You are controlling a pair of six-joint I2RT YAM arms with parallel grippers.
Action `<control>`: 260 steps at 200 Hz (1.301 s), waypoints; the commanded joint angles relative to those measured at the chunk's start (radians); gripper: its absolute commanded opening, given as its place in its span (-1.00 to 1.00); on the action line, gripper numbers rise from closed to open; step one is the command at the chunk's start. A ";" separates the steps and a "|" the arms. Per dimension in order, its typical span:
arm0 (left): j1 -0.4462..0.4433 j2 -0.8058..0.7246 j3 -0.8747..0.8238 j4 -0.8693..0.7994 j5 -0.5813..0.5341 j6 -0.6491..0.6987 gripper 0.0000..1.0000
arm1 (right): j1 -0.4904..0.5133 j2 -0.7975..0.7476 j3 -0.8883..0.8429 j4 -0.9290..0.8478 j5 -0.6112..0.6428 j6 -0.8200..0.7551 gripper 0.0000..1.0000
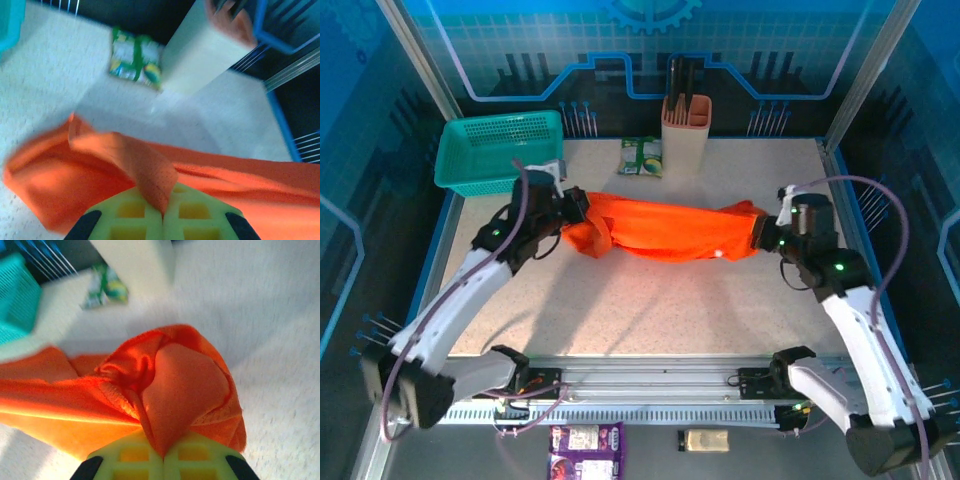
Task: Fold the inside-out t-shirt
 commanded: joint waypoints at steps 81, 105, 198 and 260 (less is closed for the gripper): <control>0.034 0.041 0.227 -0.180 -0.015 0.093 -1.00 | -0.033 0.205 0.442 -0.087 0.064 -0.190 -1.00; 0.095 0.197 0.230 -0.157 0.073 0.066 -1.00 | -0.082 0.345 0.409 -0.026 0.032 -0.189 -1.00; 0.147 0.443 0.248 -0.064 0.263 0.005 -1.00 | 0.030 0.512 0.276 0.043 -0.083 -0.050 -0.39; 0.147 0.402 0.205 -0.063 0.271 -0.001 -1.00 | 0.408 0.555 0.027 0.274 -0.215 0.131 -0.25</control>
